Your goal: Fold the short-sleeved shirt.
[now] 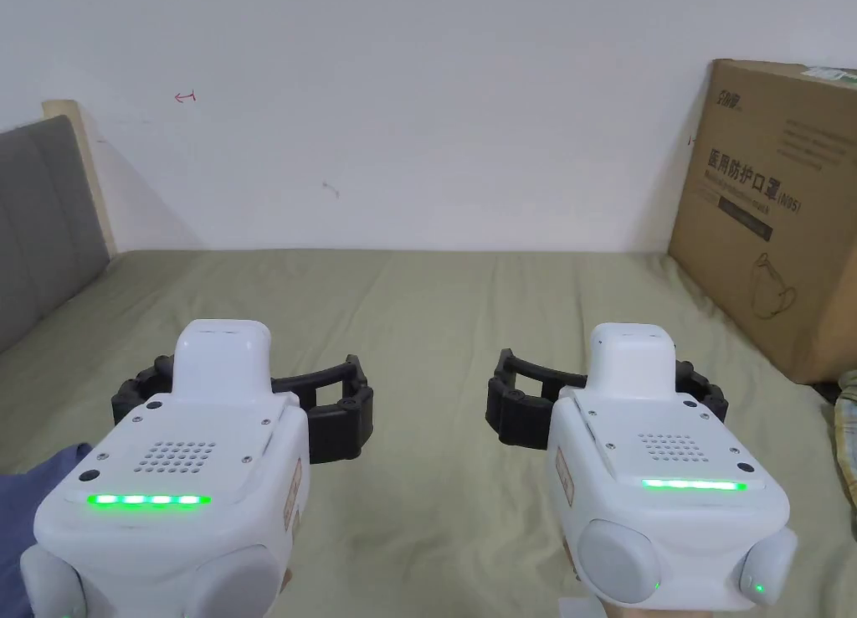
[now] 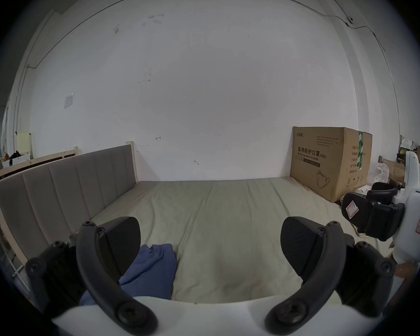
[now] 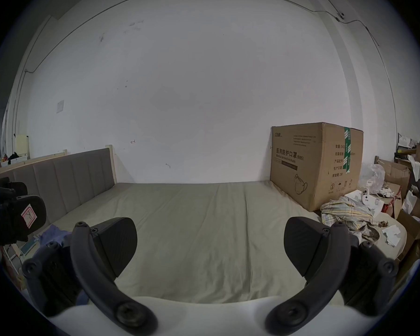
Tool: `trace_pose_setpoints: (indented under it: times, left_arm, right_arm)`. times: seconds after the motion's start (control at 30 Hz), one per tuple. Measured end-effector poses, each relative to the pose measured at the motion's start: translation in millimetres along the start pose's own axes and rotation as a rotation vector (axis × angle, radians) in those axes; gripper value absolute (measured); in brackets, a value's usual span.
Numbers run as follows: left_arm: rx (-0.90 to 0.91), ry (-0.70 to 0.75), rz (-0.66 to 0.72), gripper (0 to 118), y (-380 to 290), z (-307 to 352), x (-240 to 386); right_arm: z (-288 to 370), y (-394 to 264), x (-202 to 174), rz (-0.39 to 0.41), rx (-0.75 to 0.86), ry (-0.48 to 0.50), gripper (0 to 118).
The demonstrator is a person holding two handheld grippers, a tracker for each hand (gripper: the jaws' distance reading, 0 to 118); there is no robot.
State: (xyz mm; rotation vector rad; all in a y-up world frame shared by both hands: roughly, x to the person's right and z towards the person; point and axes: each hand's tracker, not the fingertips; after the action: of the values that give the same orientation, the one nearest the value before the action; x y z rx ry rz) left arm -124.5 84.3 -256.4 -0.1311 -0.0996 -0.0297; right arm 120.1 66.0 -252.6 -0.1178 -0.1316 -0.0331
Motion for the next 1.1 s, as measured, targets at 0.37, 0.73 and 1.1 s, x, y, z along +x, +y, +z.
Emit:
trace_pose_setpoints:
  times: [0.37, 0.73, 1.1]
  left_arm:
    - [0.006, 0.010, 0.000, 116, -0.1, 0.9, -0.5]
    - [0.005, 0.003, -0.001, 116, -0.7, 1.5, -1.4]
    - [0.010, 0.016, -0.011, 116, -2.3, 1.6, -0.6]
  right_arm:
    - [1.1, 0.3, 2.1, -0.018, 0.005, -0.006, 118]
    - [0.5, -4.3, 0.9, -0.009, -0.016, 0.001, 118]
    - [0.5, -4.2, 1.2, -0.012, -0.021, 0.003, 118]
